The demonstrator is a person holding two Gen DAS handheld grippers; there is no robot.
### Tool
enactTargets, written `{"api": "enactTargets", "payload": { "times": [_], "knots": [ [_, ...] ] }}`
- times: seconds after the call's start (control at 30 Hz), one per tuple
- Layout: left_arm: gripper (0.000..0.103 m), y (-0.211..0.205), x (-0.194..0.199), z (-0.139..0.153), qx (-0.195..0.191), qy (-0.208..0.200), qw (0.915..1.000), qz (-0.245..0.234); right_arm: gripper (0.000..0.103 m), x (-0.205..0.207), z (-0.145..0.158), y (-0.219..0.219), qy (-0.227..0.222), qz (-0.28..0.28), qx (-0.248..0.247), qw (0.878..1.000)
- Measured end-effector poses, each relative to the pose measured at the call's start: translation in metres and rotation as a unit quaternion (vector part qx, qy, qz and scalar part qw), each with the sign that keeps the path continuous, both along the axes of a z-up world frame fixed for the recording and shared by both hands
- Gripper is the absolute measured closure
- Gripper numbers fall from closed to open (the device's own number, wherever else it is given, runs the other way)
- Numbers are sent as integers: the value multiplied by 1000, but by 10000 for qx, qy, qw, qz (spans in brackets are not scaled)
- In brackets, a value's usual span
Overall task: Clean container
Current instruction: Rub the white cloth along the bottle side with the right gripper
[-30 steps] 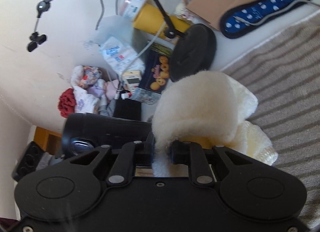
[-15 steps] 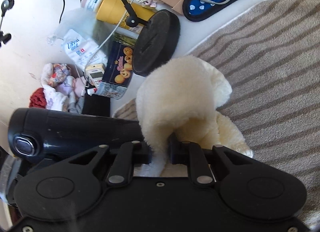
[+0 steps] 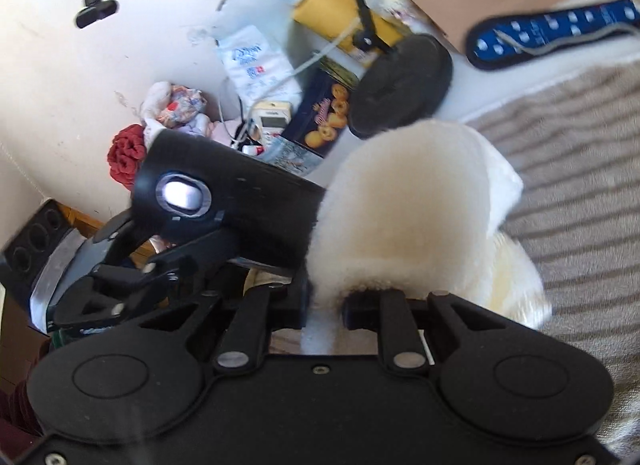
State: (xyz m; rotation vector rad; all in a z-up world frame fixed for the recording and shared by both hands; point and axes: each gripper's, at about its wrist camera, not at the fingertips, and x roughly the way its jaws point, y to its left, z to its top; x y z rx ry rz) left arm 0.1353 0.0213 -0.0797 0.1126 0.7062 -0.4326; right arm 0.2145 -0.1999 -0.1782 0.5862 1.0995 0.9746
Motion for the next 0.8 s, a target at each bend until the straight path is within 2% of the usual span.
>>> {"api": "enactTargets", "payload": {
  "times": [0.2,0.4,0.57,0.8],
  "knots": [
    [22,-10,3,-4,-53,244,9991,342,88,0,3,-2,-57,-143,-21,9999],
    [21,-7,1,4,-468,563,9890,1283,88,1,8,-8,-114,-267,28,9996],
    [21,-13,3,18,-797,757,9780,1774,88,3,8,-11,-110,-302,43,9995],
    [21,-25,9,23,-726,603,9642,2477,88,2,8,-9,-150,-166,27,9997]
  ]
}}
